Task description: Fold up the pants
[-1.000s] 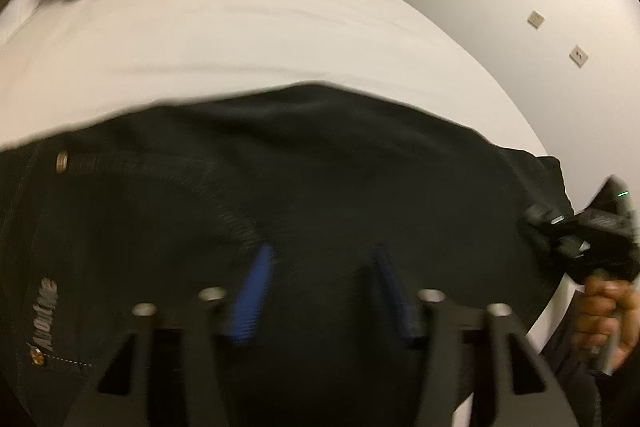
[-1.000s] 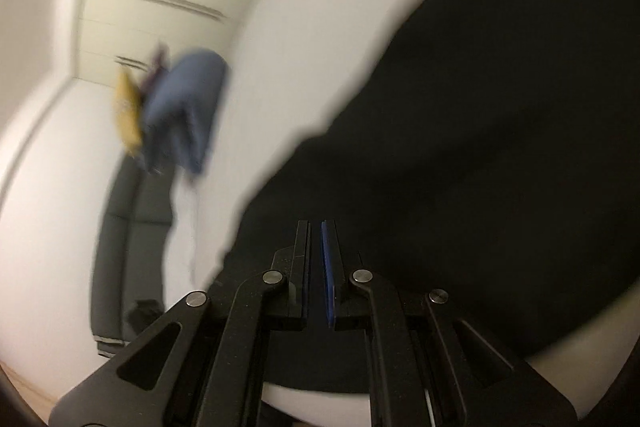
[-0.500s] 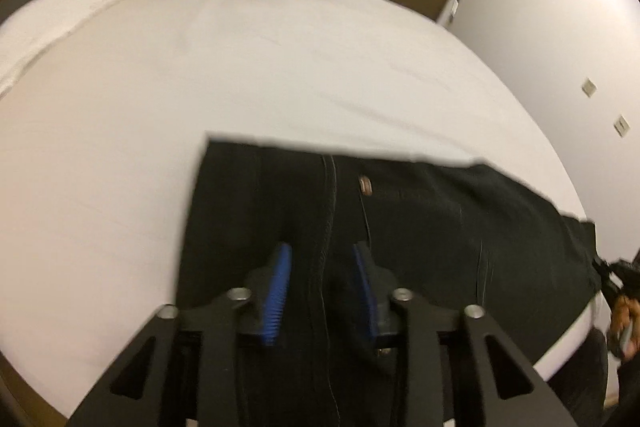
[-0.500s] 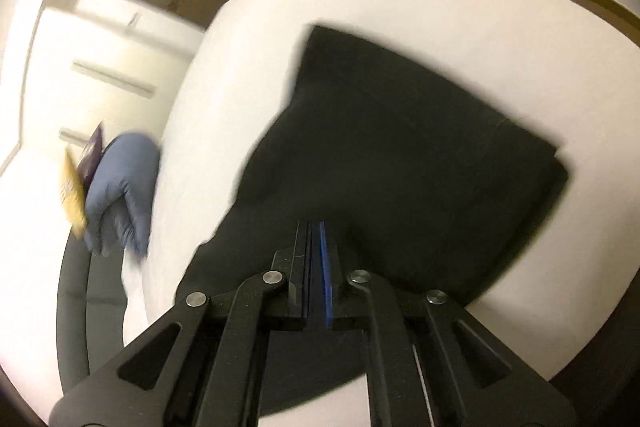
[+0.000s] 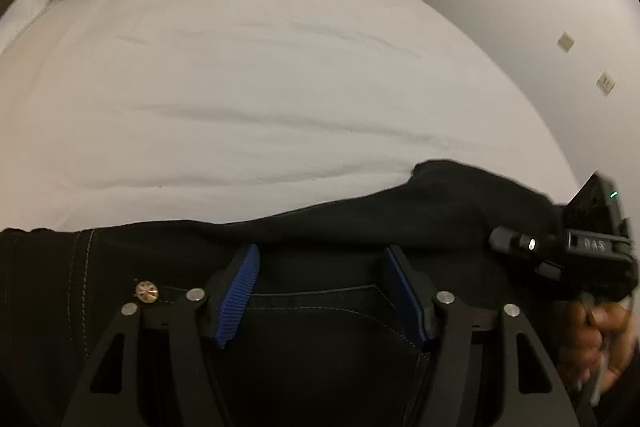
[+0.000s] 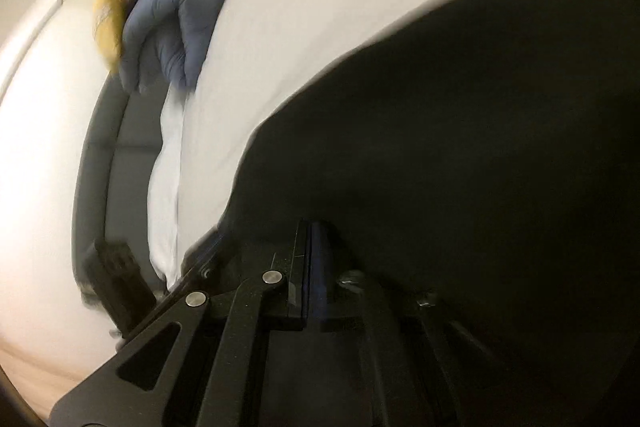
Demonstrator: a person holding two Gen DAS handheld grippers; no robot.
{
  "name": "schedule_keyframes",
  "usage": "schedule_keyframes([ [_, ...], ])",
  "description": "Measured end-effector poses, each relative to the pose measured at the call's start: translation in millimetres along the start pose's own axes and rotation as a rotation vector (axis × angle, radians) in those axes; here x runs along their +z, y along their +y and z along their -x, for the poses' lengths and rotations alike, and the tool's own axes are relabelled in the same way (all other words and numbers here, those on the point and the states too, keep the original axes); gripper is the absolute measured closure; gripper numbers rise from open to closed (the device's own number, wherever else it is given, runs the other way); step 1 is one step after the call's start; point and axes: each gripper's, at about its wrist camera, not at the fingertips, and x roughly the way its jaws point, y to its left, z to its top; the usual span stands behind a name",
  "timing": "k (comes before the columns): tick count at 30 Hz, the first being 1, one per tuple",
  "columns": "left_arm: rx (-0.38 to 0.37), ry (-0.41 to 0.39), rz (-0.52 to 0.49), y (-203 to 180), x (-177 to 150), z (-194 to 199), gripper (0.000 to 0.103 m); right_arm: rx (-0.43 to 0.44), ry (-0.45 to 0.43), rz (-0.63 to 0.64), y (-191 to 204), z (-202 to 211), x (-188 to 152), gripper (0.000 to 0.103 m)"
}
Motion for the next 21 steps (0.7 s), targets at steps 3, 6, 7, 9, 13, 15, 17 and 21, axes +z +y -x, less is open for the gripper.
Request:
schedule_keyframes([
  [3,0.005,-0.019,0.026,17,-1,9,0.049,-0.025,-0.154,-0.018,-18,24,31,0.103],
  [6,0.06,-0.044,0.063,31,-5,21,0.049,-0.066,-0.333,-0.129,-71,92,59,0.103],
  [7,0.084,-0.056,0.067,35,-6,27,0.049,-0.099,-0.388,-0.151,-86,127,72,0.103],
  [9,0.136,-0.073,0.095,41,-10,41,0.048,-0.211,-0.488,-0.181,-100,183,71,0.1],
  [13,0.173,-0.167,0.101,21,-21,81,0.03,-0.345,-0.598,-0.13,-90,267,39,0.089],
  [15,0.131,-0.19,0.085,-6,-30,88,0.02,-0.33,-0.61,-0.1,-69,283,7,0.048],
  [17,0.072,-0.189,0.068,-25,-43,96,0.02,-0.293,-0.646,-0.081,-57,287,-27,0.031],
  [21,-0.046,-0.122,0.01,-93,-66,75,0.019,-0.222,-0.671,-0.151,-65,281,-76,0.031],
])
